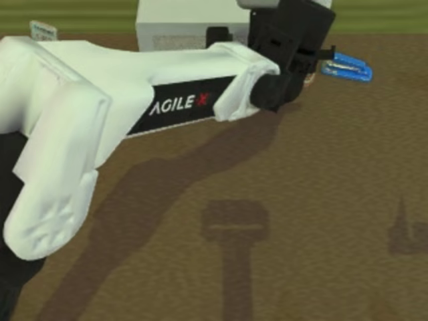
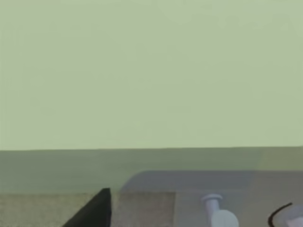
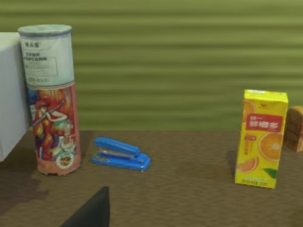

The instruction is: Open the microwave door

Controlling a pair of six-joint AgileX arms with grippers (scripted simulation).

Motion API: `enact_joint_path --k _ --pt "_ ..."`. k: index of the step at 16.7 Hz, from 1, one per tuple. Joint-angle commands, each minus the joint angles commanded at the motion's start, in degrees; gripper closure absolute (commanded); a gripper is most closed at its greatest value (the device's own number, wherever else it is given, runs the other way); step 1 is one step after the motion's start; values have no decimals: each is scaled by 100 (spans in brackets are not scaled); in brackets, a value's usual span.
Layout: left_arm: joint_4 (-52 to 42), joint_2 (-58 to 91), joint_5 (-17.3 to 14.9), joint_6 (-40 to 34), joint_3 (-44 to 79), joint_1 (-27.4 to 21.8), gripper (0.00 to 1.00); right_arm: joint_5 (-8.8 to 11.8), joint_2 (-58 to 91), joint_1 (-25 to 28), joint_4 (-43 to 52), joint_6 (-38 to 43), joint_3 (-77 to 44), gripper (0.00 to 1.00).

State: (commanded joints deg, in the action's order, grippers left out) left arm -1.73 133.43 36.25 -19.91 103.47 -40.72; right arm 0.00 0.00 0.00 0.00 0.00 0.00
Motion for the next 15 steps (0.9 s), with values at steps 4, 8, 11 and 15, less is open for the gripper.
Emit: enact_joint_path --k 4,8,11,15 --pt "0 0 0 0 0 0 15 0 0 0 0 0 0 0" --pt "0 0 0 0 0 0 45 0 0 0 0 0 0 0" --pt "0 0 0 0 0 0 68 0 0 0 0 0 0 0" --pt "0 0 0 0 0 0 98 0 0 0 0 0 0 0"
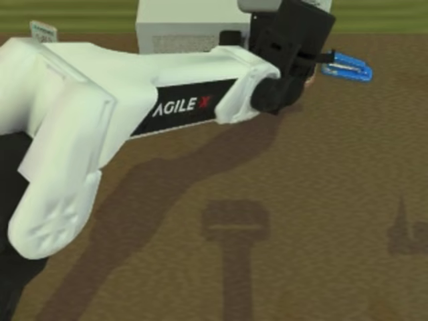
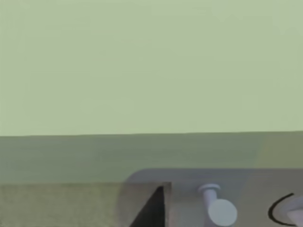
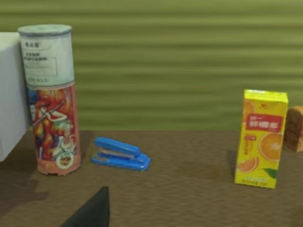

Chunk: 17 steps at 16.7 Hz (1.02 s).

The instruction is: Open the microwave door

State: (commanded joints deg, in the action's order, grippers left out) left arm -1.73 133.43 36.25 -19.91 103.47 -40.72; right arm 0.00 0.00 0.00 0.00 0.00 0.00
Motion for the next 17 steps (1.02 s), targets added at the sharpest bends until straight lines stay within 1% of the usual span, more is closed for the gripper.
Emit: enact_joint_path --k 1,8,9,17 --pt "0 0 0 0 0 0 100 0 0 0 0 0 0 0" --pt "0 0 0 0 0 0 100 0 0 0 0 0 0 0" --pt "-1 -161 1 -2 -223 -354 100 0 0 0 0 0 0 0" --pt "232 -462 181 -137 -776 -205 100 0 0 0 0 0 0 0"
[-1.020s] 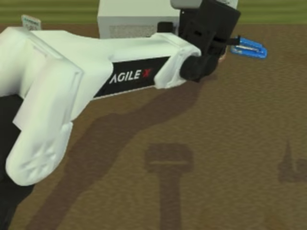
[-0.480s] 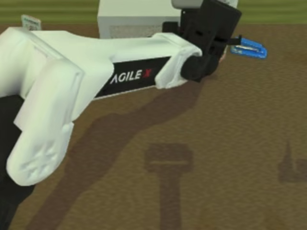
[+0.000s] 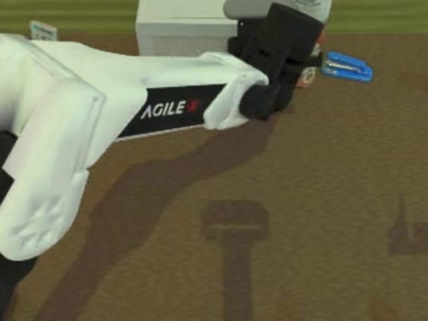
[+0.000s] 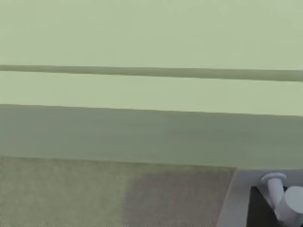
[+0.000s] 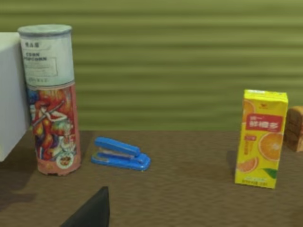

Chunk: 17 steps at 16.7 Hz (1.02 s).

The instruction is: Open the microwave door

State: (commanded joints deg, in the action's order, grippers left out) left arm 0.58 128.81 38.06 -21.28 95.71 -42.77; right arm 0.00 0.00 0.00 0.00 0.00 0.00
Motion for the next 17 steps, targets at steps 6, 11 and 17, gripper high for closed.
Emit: enact_joint_path --k 6,11,17 --pt "0 0 0 0 0 0 100 0 0 0 0 0 0 0" --pt "0 0 0 0 0 0 100 0 0 0 0 0 0 0" --pt "0 0 0 0 0 0 100 0 0 0 0 0 0 0"
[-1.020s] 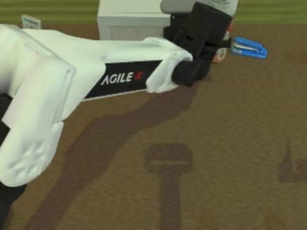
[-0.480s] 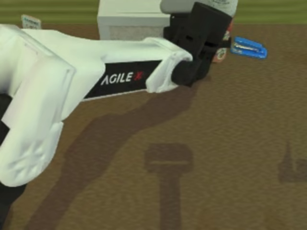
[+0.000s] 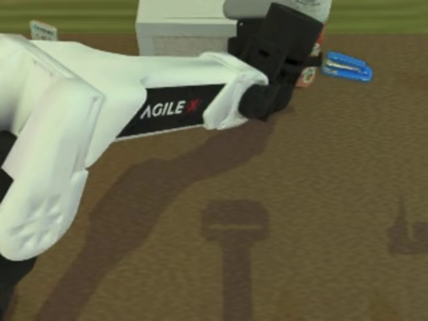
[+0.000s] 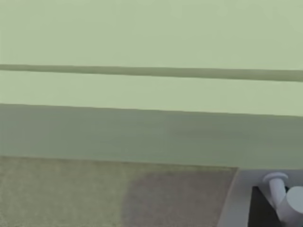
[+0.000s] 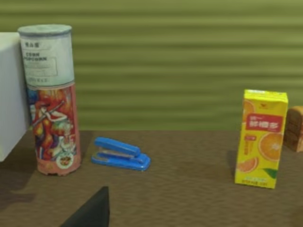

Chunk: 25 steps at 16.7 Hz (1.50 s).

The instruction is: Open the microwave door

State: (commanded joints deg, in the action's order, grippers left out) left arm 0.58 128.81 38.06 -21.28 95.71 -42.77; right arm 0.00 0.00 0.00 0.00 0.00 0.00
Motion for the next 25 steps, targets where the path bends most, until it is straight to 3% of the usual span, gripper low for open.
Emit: enact_joint_path --k 8,12,16,25 --pt "-11 47 -52 -30 9 -60 100 0 0 0 0 0 0 0" --pt "-613 341 -209 -148 623 -45 100 0 0 0 0 0 0 0" --pt "-2113 961 -564 -392 2105 25 100 0 0 0 0 0 0 0" --pt "-6510 2362 -1679 -1017 6015 307 100 0 0 0 0 0 0 0"
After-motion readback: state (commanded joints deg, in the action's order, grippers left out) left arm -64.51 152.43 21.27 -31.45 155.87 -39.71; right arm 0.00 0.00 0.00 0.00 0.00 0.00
